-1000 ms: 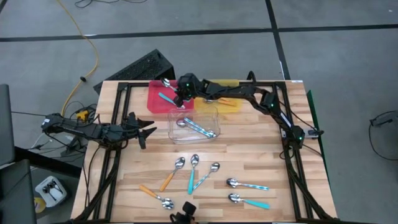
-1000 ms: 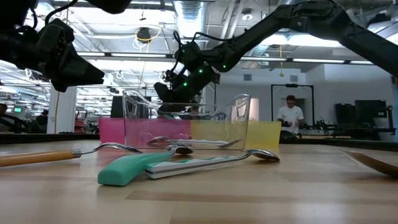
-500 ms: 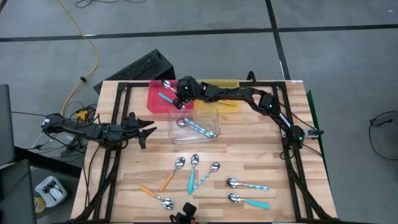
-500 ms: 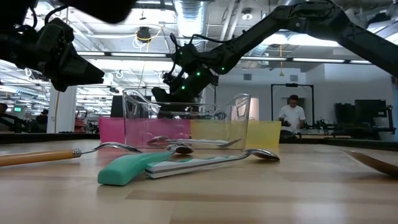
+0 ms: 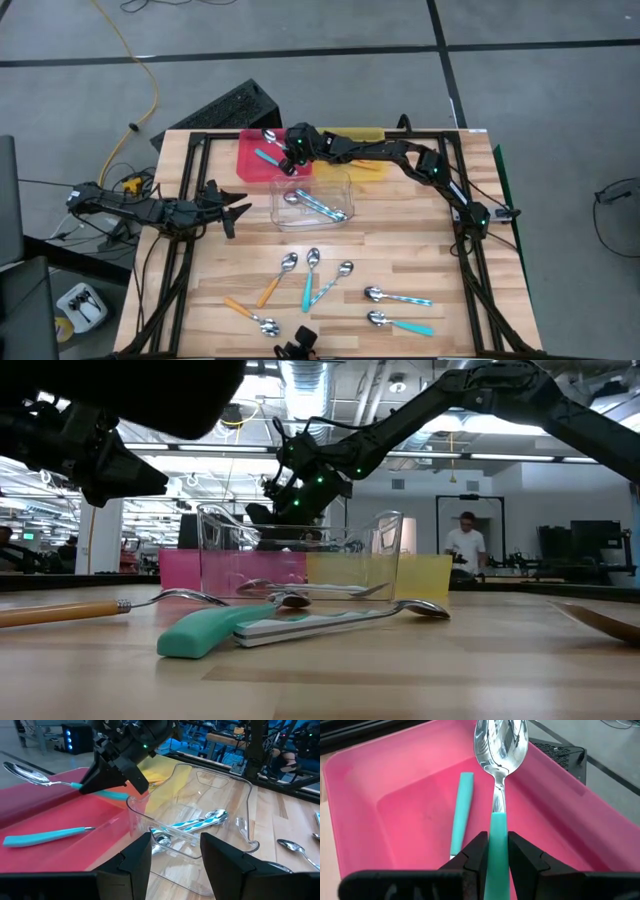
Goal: Sort silverware by color (type)
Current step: Put the light green spoon into the red bin, then put the green patterned spoon into the transparent bin
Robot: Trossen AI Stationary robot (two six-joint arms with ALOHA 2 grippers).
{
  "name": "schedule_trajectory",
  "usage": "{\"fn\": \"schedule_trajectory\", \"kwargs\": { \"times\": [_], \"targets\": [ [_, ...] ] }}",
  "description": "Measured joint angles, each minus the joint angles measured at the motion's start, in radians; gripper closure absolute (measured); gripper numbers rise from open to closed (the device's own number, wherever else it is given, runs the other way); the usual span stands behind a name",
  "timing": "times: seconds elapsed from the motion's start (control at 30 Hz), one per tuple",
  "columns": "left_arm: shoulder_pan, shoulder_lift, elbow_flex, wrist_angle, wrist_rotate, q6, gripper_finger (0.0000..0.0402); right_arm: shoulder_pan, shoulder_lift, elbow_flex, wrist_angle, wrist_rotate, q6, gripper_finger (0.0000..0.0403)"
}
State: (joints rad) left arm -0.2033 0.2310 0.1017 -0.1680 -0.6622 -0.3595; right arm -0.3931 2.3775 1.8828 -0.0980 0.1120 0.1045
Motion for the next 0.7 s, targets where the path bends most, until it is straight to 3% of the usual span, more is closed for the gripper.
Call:
{"fn": "schedule_trajectory", "kwargs": {
  "times": [0.2,0.53,0.7],
  "targets": [
    [0.000,0.000,0.000,0.000,-0.001,0.000,0.0248,0.000,0.000,0.000,0.000,-0.001,-0.007,0.0303],
    [0.000,0.000,0.000,0.000,-0.001,0.000,0.0248,0.000,0.000,0.000,0.001,-0.004,-0.008,0.0237],
    [0.000,0.000,0.000,0.000,-0.001,0.000,0.0248,0.003,0.000,0.000,0.038,-0.010,-0.046,0.0226]
  ]
}}
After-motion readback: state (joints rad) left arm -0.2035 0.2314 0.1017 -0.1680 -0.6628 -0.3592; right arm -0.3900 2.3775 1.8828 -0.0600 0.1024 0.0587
